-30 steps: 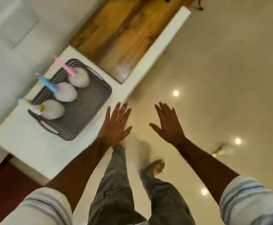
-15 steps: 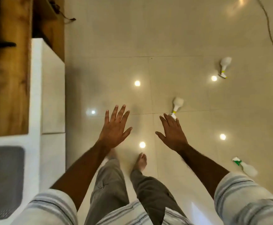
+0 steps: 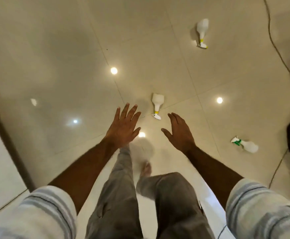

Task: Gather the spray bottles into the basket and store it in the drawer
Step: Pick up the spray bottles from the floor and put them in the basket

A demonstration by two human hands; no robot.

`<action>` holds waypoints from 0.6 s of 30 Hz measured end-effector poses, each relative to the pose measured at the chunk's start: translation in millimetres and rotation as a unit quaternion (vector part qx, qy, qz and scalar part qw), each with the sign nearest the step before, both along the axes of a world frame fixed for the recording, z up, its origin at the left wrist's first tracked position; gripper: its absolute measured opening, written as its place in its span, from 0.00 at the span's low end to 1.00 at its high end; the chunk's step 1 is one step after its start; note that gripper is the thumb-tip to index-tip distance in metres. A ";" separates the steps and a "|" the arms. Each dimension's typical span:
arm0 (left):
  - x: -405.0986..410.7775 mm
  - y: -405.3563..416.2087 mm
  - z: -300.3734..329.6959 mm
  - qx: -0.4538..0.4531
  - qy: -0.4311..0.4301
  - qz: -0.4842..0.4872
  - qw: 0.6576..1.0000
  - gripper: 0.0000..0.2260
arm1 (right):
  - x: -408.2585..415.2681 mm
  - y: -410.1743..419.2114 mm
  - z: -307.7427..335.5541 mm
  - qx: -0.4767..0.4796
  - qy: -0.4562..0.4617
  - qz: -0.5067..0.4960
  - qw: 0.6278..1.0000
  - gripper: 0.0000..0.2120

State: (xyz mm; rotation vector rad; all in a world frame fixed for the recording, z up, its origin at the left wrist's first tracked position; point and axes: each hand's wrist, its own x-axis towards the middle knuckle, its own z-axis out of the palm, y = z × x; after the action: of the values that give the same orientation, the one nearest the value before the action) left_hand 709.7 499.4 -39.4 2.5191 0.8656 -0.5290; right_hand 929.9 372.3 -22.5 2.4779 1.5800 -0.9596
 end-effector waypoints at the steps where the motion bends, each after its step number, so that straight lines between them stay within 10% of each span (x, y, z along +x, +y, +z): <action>1: 12.5 9.5 -17.7 -0.004 0.002 -0.003 1.000 0.29 | 9.1 8.5 -18.7 -0.007 0.011 -0.023 1.000 0.33; 18: 146.8 52.7 -327.0 -0.185 0.005 0.098 0.978 0.28 | 113.8 107.7 -402.3 -0.089 0.139 -0.311 0.936 0.49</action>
State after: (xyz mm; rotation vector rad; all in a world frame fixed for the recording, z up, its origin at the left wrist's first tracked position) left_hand 856.5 552.1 -366.5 2.0717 0.9123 -0.5786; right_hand 1043.7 480.0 -424.8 2.8468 0.6748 -1.5009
